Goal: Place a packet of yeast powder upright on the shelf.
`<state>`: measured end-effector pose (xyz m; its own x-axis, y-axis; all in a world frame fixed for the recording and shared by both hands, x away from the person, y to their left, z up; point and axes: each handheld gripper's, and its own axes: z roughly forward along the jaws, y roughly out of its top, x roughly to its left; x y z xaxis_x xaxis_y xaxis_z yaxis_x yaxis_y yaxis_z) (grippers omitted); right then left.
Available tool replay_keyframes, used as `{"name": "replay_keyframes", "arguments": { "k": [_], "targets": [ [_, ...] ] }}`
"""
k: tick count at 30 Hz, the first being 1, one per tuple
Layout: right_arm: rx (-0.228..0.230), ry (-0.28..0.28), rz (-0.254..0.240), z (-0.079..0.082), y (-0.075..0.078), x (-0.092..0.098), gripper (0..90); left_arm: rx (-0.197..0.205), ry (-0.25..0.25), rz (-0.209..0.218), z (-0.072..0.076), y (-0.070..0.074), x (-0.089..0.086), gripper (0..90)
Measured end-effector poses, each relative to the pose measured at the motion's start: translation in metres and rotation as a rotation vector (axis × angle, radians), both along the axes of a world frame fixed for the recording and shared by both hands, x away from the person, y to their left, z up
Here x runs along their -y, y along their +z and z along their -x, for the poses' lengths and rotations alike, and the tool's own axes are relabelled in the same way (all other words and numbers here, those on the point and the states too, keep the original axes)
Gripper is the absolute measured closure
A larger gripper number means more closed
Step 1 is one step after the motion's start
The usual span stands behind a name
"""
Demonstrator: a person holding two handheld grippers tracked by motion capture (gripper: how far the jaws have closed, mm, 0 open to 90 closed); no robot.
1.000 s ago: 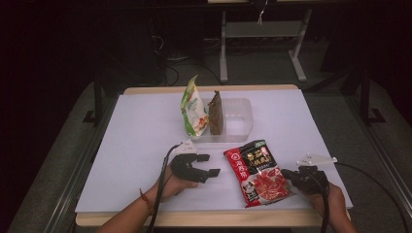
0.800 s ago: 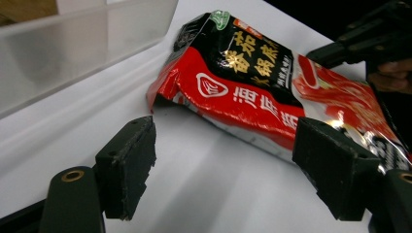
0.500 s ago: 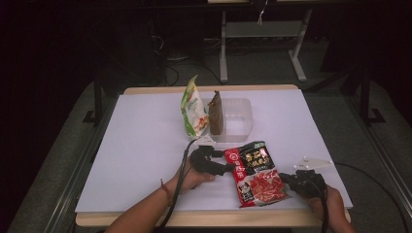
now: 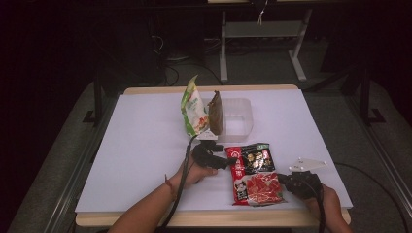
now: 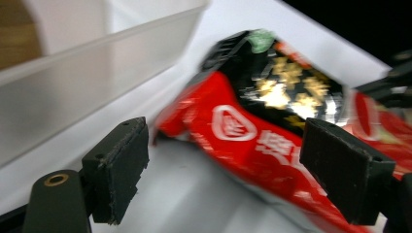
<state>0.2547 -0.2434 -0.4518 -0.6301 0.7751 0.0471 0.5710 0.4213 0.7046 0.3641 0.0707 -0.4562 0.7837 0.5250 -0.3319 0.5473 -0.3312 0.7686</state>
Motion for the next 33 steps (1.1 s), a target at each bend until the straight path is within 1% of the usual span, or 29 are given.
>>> {"name": "replay_keyframes", "arguments": {
  "k": [1,2,3,6,8,12,15,19,21,23,26,28,30,32,33],
  "targets": [
    [0.004,-0.007,0.009,0.0,0.001,0.0,86.1,-0.005,-0.014,0.009,-0.001,-0.001,0.0,17.7],
    [0.006,-0.014,0.001,0.0,0.001,0.001,86.2,-0.002,-0.034,0.015,-0.001,-0.001,0.0,17.7],
    [0.007,-0.017,-0.002,0.0,0.001,0.002,86.6,0.002,-0.043,0.01,-0.001,0.0,0.001,17.6],
    [0.008,-0.027,-0.019,-0.001,0.003,0.004,86.7,0.006,-0.067,-0.029,-0.001,-0.001,0.007,17.6],
    [0.01,-0.028,-0.014,-0.002,0.003,0.002,87.7,0.007,-0.074,-0.036,-0.002,-0.001,0.011,17.5],
    [0.013,-0.022,-0.012,-0.004,0.002,-0.002,87.7,-0.008,-0.084,-0.069,-0.006,-0.002,0.019,16.9],
    [0.017,-0.012,-0.012,-0.005,0.001,-0.005,87.7,0.01,-0.111,-0.097,-0.006,-0.002,0.023,14.5],
    [0.025,0.003,-0.007,-0.005,0.001,-0.009,87.7,0.038,-0.122,-0.129,-0.004,-0.001,0.026,13.4],
    [0.026,0.008,-0.012,-0.005,0.002,-0.011,87.7,0.041,-0.125,-0.136,-0.003,-0.001,0.027,12.8],
    [0.031,0.02,-0.003,-0.004,0.002,-0.013,87.6,0.048,-0.129,-0.14,-0.003,-0.001,0.027,12.9],
    [0.039,0.034,-0.009,-0.004,0.003,-0.015,87.6,0.054,-0.145,-0.144,-0.003,-0.001,0.028,13.5],
    [0.046,0.045,-0.011,-0.004,0.003,-0.016,87.6,0.052,-0.15,-0.14,-0.003,-0.001,0.028,13.4],
    [0.047,0.054,-0.011,-0.004,0.003,-0.017,87.5,0.051,-0.144,-0.137,-0.004,-0.001,0.028,13.4],
    [0.049,0.066,-0.012,-0.003,0.002,-0.019,87.2,0.056,-0.113,-0.146,-0.007,-0.001,0.029,13.3],
    [0.046,0.071,-0.007,-0.003,0.002,-0.02,85.9,0.053,-0.099,-0.141,-0.008,-0.001,0.03,13.4]
  ]
}}
